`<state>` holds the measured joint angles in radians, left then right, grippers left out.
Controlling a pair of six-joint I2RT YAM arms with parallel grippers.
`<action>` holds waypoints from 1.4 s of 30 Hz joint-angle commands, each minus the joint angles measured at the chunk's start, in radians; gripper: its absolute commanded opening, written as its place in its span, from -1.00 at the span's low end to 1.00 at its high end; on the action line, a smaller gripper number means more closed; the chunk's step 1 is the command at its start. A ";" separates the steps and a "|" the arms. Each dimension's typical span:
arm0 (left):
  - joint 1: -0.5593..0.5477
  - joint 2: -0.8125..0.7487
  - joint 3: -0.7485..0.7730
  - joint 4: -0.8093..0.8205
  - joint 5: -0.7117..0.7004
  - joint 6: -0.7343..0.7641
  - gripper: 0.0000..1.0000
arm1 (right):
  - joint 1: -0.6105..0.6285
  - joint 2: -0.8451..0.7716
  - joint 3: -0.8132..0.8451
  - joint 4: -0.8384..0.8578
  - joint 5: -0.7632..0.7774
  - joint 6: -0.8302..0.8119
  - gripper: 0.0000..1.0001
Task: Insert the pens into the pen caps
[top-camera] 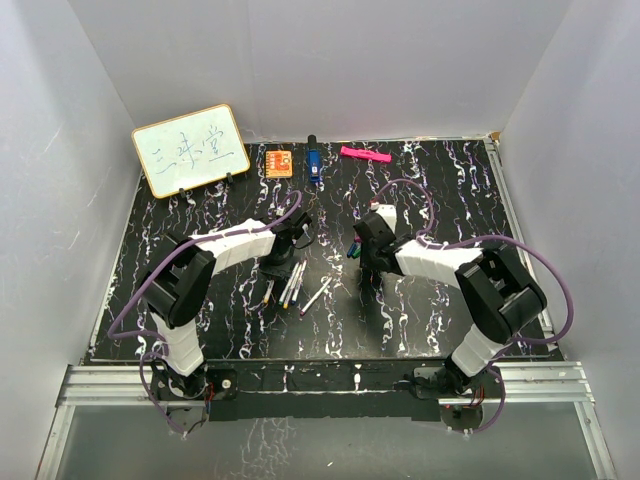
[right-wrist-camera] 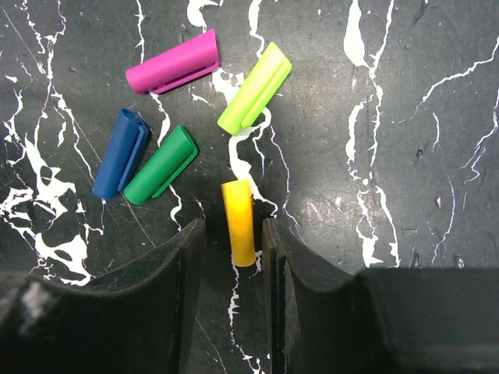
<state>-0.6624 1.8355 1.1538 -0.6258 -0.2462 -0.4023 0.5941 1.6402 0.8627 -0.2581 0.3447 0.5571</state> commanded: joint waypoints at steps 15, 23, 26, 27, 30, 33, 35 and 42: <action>0.005 0.100 -0.069 -0.059 0.075 0.005 -1.00 | 0.016 0.065 0.066 -0.033 0.065 0.009 -0.36; 0.006 0.089 -0.065 -0.058 0.083 0.007 -1.00 | 0.016 0.075 0.022 -0.103 -0.006 0.056 -0.86; 0.005 0.085 -0.065 -0.058 0.078 0.005 -1.00 | 0.018 0.077 -0.003 -0.119 -0.016 0.065 -1.00; 0.005 0.082 -0.063 -0.060 0.075 0.005 -1.00 | 0.017 0.079 -0.007 -0.122 -0.013 0.065 -1.00; 0.005 0.071 -0.057 -0.069 0.060 0.004 -1.00 | 0.018 0.081 0.000 -0.120 -0.008 0.040 -1.00; 0.005 0.056 -0.039 -0.091 0.035 0.009 -1.00 | 0.018 0.077 0.029 -0.121 -0.006 0.011 -1.00; 0.006 0.038 -0.031 -0.102 0.006 0.013 -1.00 | 0.017 0.055 0.044 -0.111 0.002 0.005 -1.00; 0.006 -0.059 0.061 -0.126 -0.053 0.023 -1.00 | 0.016 -0.107 0.079 -0.032 0.087 -0.015 -1.00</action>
<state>-0.6624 1.8290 1.1702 -0.6716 -0.2703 -0.3923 0.6071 1.6516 0.9085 -0.3130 0.3763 0.5716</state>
